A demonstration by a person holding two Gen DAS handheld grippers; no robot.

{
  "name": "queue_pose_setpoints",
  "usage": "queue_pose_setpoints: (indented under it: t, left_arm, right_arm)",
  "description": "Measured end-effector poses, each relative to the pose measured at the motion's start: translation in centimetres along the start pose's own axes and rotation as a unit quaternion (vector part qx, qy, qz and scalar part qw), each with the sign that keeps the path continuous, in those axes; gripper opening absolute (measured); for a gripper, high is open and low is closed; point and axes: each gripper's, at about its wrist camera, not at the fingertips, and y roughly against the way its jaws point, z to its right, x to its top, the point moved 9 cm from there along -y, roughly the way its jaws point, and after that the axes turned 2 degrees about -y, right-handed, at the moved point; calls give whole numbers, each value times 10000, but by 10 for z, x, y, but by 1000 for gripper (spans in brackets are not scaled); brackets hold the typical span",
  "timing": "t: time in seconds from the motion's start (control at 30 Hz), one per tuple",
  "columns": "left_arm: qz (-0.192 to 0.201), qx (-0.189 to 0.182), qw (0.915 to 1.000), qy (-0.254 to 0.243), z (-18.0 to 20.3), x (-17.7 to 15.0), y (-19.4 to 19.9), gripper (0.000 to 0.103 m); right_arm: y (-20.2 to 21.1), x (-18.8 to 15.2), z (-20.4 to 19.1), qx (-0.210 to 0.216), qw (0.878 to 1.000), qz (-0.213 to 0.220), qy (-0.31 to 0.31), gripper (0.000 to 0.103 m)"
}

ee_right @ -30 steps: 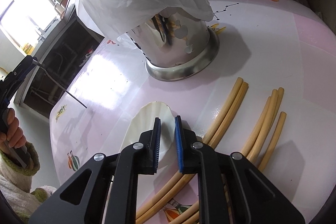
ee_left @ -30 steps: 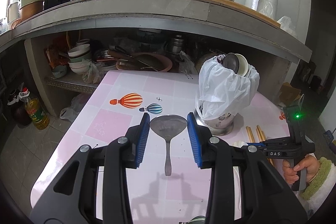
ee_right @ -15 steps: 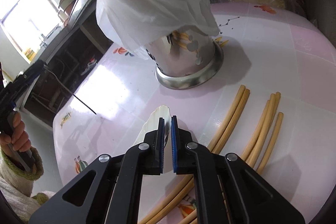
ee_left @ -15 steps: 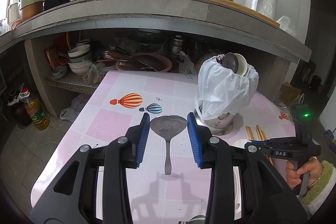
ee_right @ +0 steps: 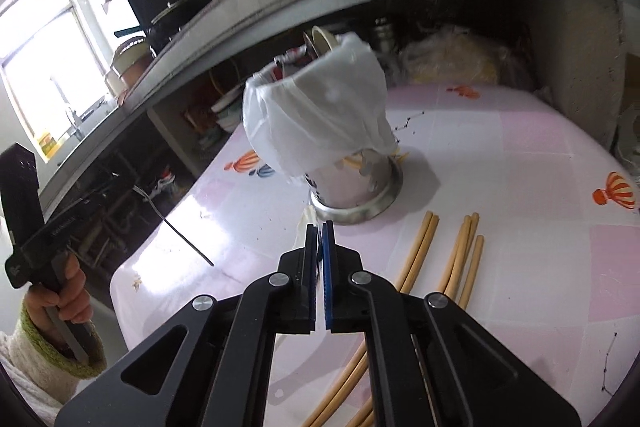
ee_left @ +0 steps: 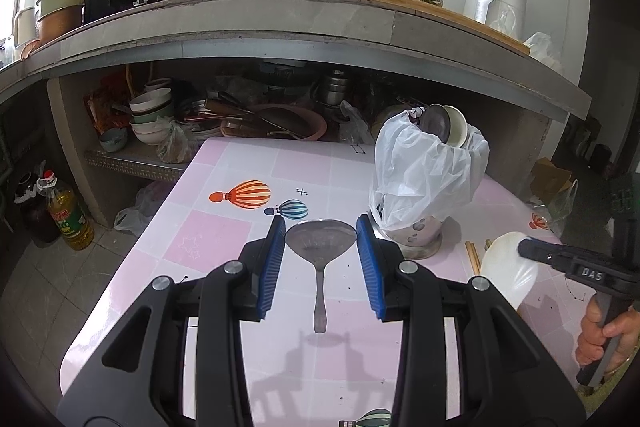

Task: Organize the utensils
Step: 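Lift the white spoon with the right tool while the left tool carries the steel spoon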

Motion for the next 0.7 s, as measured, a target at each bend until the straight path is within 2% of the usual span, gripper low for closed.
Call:
queue_pose_setpoints:
  t: [0.3, 0.7]
  left_arm:
    - [71, -29, 10000, -40, 6, 1, 8, 35]
    - [162, -73, 9998, -73, 12, 3, 19, 35]
  right_arm:
    - [34, 15, -9, -107, 9989, 463, -44, 3]
    - [57, 19, -20, -131, 9974, 706, -71, 3]
